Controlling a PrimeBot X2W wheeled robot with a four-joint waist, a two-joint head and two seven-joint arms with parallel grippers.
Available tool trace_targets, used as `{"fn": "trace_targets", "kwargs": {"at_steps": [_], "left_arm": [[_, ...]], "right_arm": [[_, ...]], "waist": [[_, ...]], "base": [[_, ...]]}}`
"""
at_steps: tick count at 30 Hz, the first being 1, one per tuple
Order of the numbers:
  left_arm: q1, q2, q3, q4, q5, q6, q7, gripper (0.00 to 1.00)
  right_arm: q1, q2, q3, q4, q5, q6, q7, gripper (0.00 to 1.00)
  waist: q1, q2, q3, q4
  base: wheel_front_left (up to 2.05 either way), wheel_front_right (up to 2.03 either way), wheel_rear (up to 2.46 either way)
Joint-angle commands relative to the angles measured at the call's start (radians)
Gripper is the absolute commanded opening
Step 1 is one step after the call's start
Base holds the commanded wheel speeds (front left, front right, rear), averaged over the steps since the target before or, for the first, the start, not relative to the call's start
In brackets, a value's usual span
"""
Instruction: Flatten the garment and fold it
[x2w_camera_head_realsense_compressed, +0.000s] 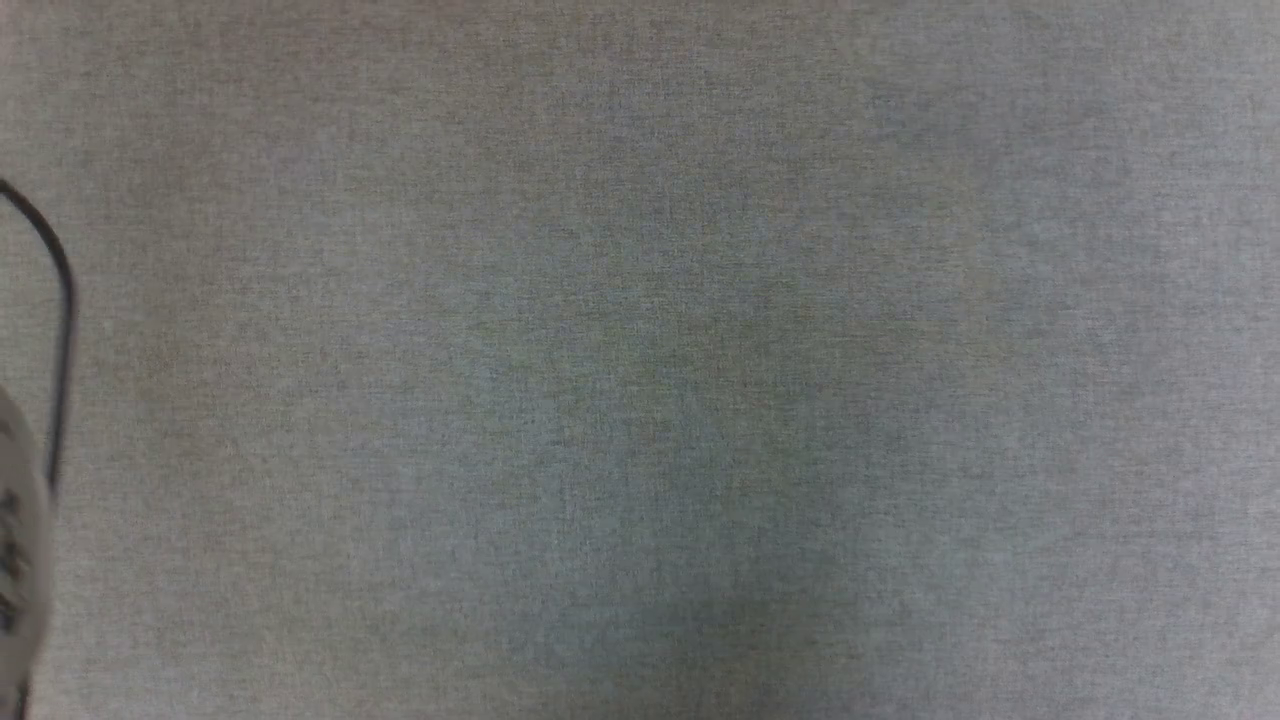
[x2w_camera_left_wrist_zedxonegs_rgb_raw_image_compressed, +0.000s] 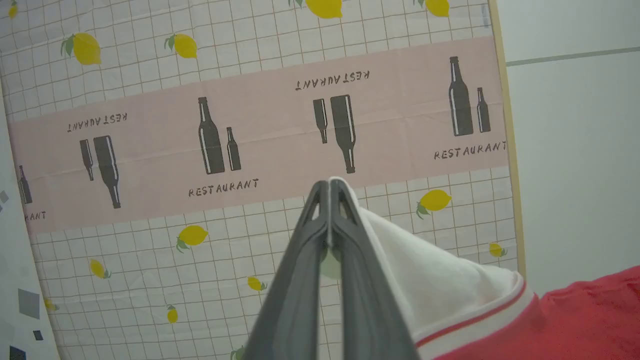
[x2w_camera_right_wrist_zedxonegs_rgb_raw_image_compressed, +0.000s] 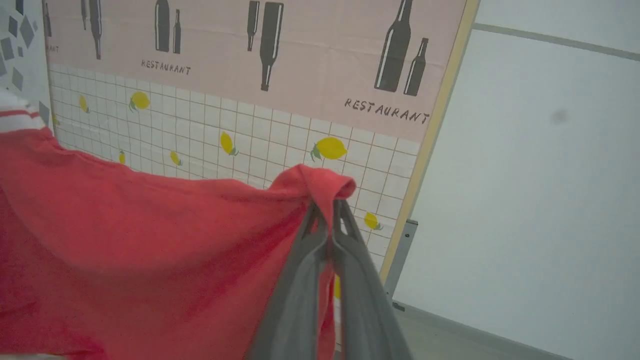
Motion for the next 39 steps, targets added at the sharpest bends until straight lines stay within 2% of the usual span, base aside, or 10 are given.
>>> {"fn": "trace_targets", "kwargs": {"at_steps": [1, 9, 14, 22, 25, 30, 39], "left_arm": [[0.050, 0.002, 0.016, -0.008, -0.015, -0.007, -0.004, 0.00], [0.408, -0.020, 0.090, -0.094, -0.058, -0.007, -0.004, 0.00], [0.664, -0.065, 0.116, -0.154, -0.065, -0.007, -0.004, 0.00], [1.033, -0.124, 0.120, -0.198, -0.073, -0.007, -0.004, 0.00], [1.173, -0.135, 0.092, -0.198, -0.072, -0.007, -0.004, 0.00], [1.360, -0.144, 0.082, -0.202, -0.076, -0.007, -0.004, 0.00], [1.566, -0.143, 0.039, -0.154, -0.095, -0.007, -0.004, 0.00]], "right_arm": [[0.036, -0.002, 0.008, 0.013, 0.005, -0.002, -0.014, 0.00], [0.251, -0.005, 0.121, 0.041, 0.046, -0.002, -0.045, 0.00], [0.428, -0.032, 0.192, 0.005, 0.096, -0.002, -0.049, 0.00], [0.730, -0.089, 0.298, -0.086, 0.174, -0.002, -0.049, 0.00], [0.844, -0.109, 0.333, -0.099, 0.202, -0.002, -0.049, 0.00], [0.992, -0.150, 0.360, -0.108, 0.243, -0.002, -0.049, 0.00], [1.216, -0.191, 0.385, -0.141, 0.291, -0.002, -0.029, 0.00]], "waist": [[-0.0003, 0.0000, -0.020, 0.003], [-0.0003, 0.0000, -0.152, 0.010], [-0.0003, 0.0000, -0.263, 0.026], [-0.0003, 0.0000, -0.425, 0.036], [-0.0003, 0.0000, -0.491, 0.037], [-0.0003, 0.0000, -0.581, 0.038], [-0.0003, 0.0000, -0.720, 0.053]], "base": [[0.00, 0.00, 0.00], [0.00, 0.00, 0.00], [0.00, 0.00, 0.00], [0.00, 0.00, 0.00], [0.00, 0.00, 0.00], [0.00, 0.00, 0.00], [0.00, 0.00, 0.00]]}}
